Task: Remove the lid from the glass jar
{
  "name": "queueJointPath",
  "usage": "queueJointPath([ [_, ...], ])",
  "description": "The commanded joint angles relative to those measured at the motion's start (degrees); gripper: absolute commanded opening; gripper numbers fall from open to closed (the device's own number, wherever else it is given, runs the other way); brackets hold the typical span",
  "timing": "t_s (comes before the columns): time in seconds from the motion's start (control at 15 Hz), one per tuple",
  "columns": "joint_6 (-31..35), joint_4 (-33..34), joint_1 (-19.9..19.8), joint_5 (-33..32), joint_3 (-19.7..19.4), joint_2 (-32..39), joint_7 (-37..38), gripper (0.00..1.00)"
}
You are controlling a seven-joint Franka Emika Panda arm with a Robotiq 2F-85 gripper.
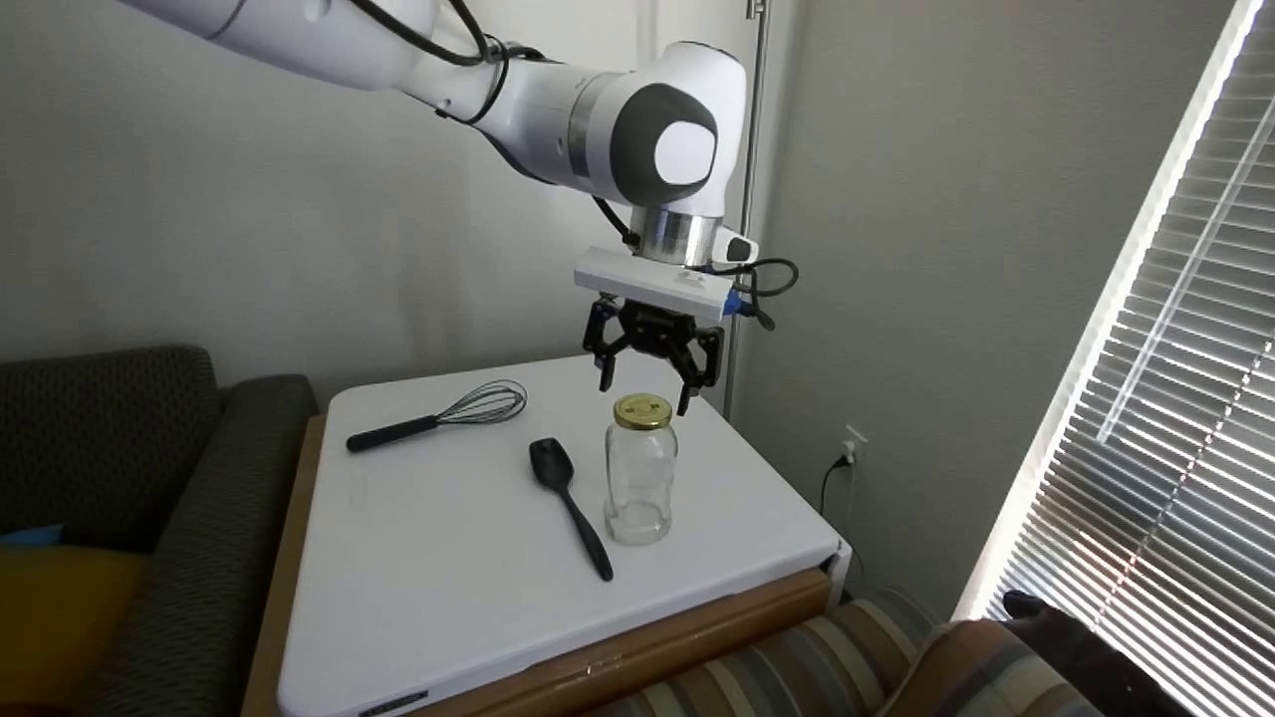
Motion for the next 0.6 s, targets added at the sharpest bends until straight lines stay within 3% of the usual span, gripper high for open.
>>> queueJointPath([
  [0.0,-1.5,2.4,-0.4,-0.5,-0.2,1.9,1.0,1.0],
  [0.4,-1.5,2.5,-0.3,-0.5,-0.3,2.7,1.4,1.0],
  [0.53,-1.2,2.0,-0.2,-0.2,-0.6,2.3,1.3,0.89],
])
